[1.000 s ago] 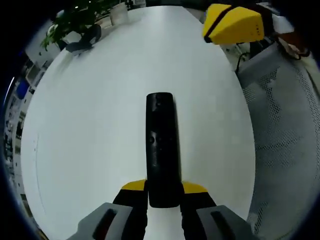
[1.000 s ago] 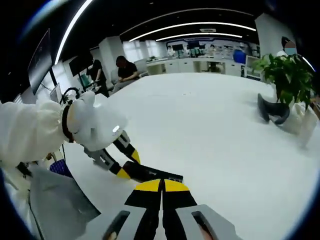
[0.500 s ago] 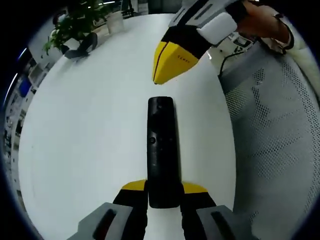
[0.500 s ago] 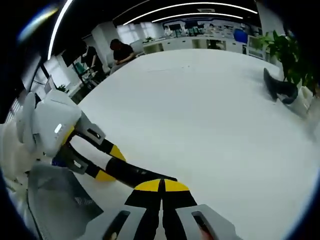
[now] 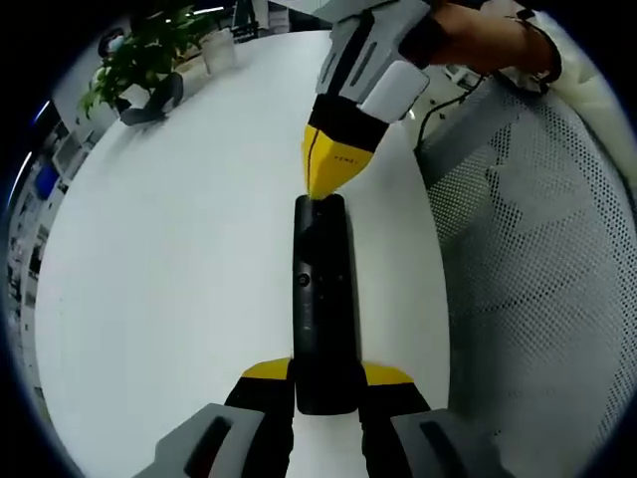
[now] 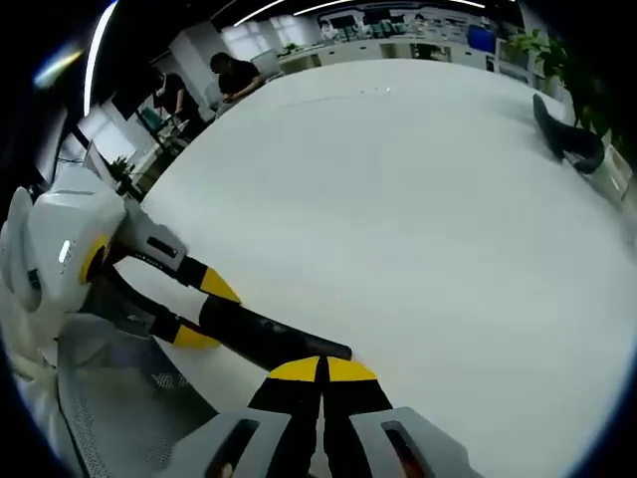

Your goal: Press the specified remote control buttons in sequence, fully releasing each button before pressing the next.

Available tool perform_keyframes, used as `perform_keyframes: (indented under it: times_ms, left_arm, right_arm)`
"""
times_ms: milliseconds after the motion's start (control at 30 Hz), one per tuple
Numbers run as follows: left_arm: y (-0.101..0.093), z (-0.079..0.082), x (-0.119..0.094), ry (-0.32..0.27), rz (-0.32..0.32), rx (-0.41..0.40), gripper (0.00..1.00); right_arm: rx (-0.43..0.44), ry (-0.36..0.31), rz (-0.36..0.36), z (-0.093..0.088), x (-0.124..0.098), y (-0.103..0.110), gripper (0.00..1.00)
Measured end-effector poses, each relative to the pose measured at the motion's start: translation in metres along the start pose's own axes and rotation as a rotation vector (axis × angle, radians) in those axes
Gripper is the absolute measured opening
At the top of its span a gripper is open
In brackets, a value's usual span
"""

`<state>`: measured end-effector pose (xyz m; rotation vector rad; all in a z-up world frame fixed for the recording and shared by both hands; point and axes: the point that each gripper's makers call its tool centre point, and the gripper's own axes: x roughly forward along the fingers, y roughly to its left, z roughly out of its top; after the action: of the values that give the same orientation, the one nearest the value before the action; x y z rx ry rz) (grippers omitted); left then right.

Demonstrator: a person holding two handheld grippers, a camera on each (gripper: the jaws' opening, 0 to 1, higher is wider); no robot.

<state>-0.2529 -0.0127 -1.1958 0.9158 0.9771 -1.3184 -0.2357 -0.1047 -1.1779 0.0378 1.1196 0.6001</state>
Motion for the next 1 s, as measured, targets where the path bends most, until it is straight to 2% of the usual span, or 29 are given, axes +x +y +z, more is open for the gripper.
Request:
perform_keyframes:
  times_ms: [267, 433, 600, 800, 1000]
  left_arm:
    - [0.0006, -0.0002, 0.0001, 0.016, -0.006, 0.01, 0.22]
    - [0.0009, -0.0003, 0.0001, 0.0, -0.011, 0.01, 0.21]
    - [0.0011, -0.0002, 0.0002, 0.004, -0.008, 0.007, 0.22]
    - [0.0018, 0.0003, 0.0001, -0.005, 0.001, -0.04, 0.22]
    - [0.0025, 0.0001, -0.0006, -0.019, -0.017, -0.012, 0.22]
  right_arm:
    - [0.007, 0.014, -0.002, -0.0036, 0.0035, 0.0012, 0.0]
    - [0.063, -0.01, 0.008, -0.0028, 0.0029, 0.0004, 0.0]
    - [0.056, -0.022, 0.004, -0.0026, 0.0036, 0.0014, 0.0]
    - [0.136, -0.049, 0.003, -0.0017, 0.0035, -0.0012, 0.0]
    - [0.169, -0.055, 0.026, -0.001, 0.0036, -0.0014, 0.0]
